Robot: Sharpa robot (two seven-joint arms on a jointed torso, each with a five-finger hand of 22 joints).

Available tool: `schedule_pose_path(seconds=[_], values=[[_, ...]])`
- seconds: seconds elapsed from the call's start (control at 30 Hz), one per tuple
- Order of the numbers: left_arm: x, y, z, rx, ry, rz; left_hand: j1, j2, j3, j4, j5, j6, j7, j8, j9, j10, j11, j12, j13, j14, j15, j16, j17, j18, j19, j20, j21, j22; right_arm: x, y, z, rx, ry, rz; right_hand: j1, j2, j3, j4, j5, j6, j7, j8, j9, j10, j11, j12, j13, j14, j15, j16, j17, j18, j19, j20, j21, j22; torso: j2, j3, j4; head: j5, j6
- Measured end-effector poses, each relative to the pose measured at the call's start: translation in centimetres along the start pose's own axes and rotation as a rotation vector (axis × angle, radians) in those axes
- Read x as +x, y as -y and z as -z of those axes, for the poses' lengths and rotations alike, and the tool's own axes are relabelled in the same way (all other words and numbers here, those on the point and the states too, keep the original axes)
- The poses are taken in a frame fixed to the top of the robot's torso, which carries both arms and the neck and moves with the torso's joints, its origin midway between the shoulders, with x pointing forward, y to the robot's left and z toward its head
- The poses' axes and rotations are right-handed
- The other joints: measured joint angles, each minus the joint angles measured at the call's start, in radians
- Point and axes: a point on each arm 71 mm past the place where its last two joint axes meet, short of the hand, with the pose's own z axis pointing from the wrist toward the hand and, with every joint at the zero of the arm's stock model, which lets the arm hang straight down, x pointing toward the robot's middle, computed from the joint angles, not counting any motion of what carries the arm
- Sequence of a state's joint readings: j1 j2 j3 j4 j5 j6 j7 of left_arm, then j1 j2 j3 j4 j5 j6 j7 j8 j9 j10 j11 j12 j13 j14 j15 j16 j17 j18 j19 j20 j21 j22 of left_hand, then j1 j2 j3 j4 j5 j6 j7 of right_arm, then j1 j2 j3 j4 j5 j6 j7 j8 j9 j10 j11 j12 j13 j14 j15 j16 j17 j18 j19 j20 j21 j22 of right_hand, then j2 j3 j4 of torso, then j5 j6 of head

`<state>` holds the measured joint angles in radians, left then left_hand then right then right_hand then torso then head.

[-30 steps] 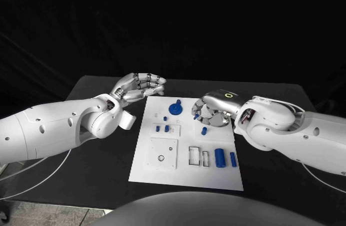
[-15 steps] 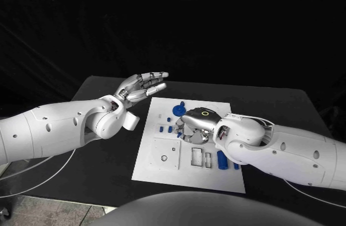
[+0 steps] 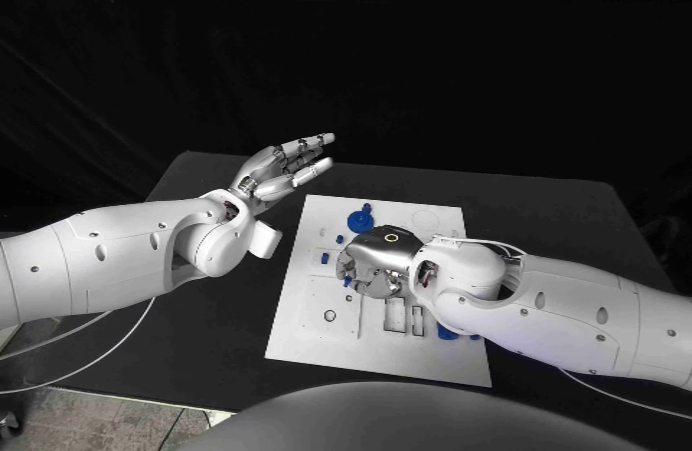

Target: Assemble the parts on the task board

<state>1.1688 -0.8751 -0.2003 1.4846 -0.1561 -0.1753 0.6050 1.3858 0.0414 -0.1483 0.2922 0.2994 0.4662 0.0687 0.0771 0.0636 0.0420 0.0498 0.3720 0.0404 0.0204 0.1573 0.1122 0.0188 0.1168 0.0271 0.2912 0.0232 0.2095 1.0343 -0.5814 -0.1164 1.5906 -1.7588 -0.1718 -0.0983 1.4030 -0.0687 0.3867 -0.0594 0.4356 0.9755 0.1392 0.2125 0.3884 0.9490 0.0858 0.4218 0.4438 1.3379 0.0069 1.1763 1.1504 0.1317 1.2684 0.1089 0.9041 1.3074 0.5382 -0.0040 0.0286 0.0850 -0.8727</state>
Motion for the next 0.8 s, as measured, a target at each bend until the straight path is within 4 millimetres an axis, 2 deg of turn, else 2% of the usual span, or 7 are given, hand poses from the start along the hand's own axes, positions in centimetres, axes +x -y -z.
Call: schedule_pose_path(seconds=[0.03, 0.13, 0.2, 0.4, 0.77, 0.8], values=[[0.0, 0.0, 0.0, 0.0, 0.0, 0.001, 0.002, 0.002, 0.0, 0.0, 0.003, -0.002, 0.005, -0.003, -0.002, 0.001, 0.006, 0.004, 0.0, 0.003, 0.003, 0.0, 0.001, 0.0, 0.002, 0.002, 0.0, 0.003, 0.0, -0.1, -0.1, -0.002, -0.004, 0.006, 0.0, 0.0, 0.0, 0.0, 0.0, 0.0, 0.0, 0.0, -0.001, 0.0, 0.0, 0.0, 0.0, 0.0, 0.0, 0.0, -0.002, 0.0, 0.0, 0.0, 0.0, 0.0, 0.0, 0.0, 0.0001, 0.0, 0.0], [0.0, 0.0, 0.0, -0.001, 0.0, 0.004, 0.011, 0.011, 0.0, 0.0, 0.009, 0.003, 0.009, -0.003, -0.004, 0.002, 0.008, 0.011, 0.0, 0.007, 0.007, 0.006, 0.001, 0.0, 0.004, 0.004, 0.0, 0.016, 0.1, -0.3, -0.2, -0.008, -0.015, 0.025, 0.004, -0.004, 0.0, 0.0, 0.0, 0.0, 0.0, -0.003, -0.001, 0.0, 0.0, 0.0, -0.002, 0.0, 0.0, -0.002, -0.004, 0.0, 0.0, 0.0, 0.0, 0.0, 0.0, 0.0, 0.0006, 0.001, 0.0], [0.1, 0.0, 0.0, -0.001, 0.0, 0.005, 0.015, 0.015, 0.0, 0.0, 0.011, 0.004, 0.01, -0.003, -0.005, 0.005, 0.016, 0.013, 0.001, 0.009, 0.009, 0.012, 0.002, -0.016, 0.01, 0.008, 0.0, 0.023, 0.2, -0.4, -0.3, -0.011, -0.022, 0.038, 0.004, -0.004, 0.0, 0.0, 0.0, 0.0, 0.0, -0.004, -0.002, 0.0, 0.0, 0.0, -0.003, 0.0, 0.0, -0.004, -0.004, 0.0, 0.0, 0.0, 0.0, 0.0, 0.0, -0.0001, 0.0008, 0.001, 0.0], [0.1, -0.1, -0.1, -0.001, -0.001, 0.009, 0.029, 0.029, -0.011, -0.003, 0.023, 0.018, 0.024, -0.006, -0.007, 0.008, 0.021, 0.026, 0.001, 0.016, 0.016, 0.019, 0.003, -0.016, 0.022, 0.004, 0.001, 0.045, 0.7, -0.3, -0.5, -0.009, -0.049, 0.073, 0.004, -0.004, 0.0, 0.0, 0.0, 0.0, 0.0, -0.004, -0.004, 0.0, 0.0, -0.004, -0.007, 0.0, 0.0, -0.008, -0.009, 0.0, 0.0, 0.0, 0.0, 0.001, -0.001, -0.0007, 0.0006, 0.0, 0.0], [0.2, -0.2, -0.1, -0.005, -0.006, 0.014, 0.05, 0.039, -0.017, -0.004, 0.035, 0.022, 0.028, -0.006, -0.008, 0.008, 0.028, 0.031, 0.002, 0.02, 0.02, 0.029, 0.004, -0.016, 0.036, 0.003, 0.005, 0.063, 1.3, -0.5, -0.5, -0.017, -0.075, 0.12, 0.004, -0.004, 0.0, 0.0, 0.0, 0.004, 0.004, -0.005, -0.006, 0.004, -0.004, -0.008, -0.014, -0.004, 0.004, -0.008, -0.014, 0.0, 0.0, 0.0, 0.0, 0.001, -0.001, -0.0001, 0.0, 0.006, 0.0], [0.2, -0.2, -0.1, -0.005, -0.006, 0.014, 0.055, 0.039, -0.019, -0.006, 0.036, 0.025, 0.031, -0.006, -0.008, 0.008, 0.028, 0.031, 0.002, 0.024, 0.024, 0.029, 0.005, -0.024, 0.038, 0.006, 0.008, 0.065, 1.3, -0.5, -0.5, -0.017, -0.076, 0.122, 0.004, -0.004, 0.0, 0.0, 0.0, 0.004, 0.004, -0.005, -0.006, 0.004, -0.004, -0.008, -0.014, -0.004, 0.004, -0.008, -0.014, 0.0, 0.0, 0.0, 0.0, 0.001, -0.001, 0.0, 0.0, 0.006, 0.0]])
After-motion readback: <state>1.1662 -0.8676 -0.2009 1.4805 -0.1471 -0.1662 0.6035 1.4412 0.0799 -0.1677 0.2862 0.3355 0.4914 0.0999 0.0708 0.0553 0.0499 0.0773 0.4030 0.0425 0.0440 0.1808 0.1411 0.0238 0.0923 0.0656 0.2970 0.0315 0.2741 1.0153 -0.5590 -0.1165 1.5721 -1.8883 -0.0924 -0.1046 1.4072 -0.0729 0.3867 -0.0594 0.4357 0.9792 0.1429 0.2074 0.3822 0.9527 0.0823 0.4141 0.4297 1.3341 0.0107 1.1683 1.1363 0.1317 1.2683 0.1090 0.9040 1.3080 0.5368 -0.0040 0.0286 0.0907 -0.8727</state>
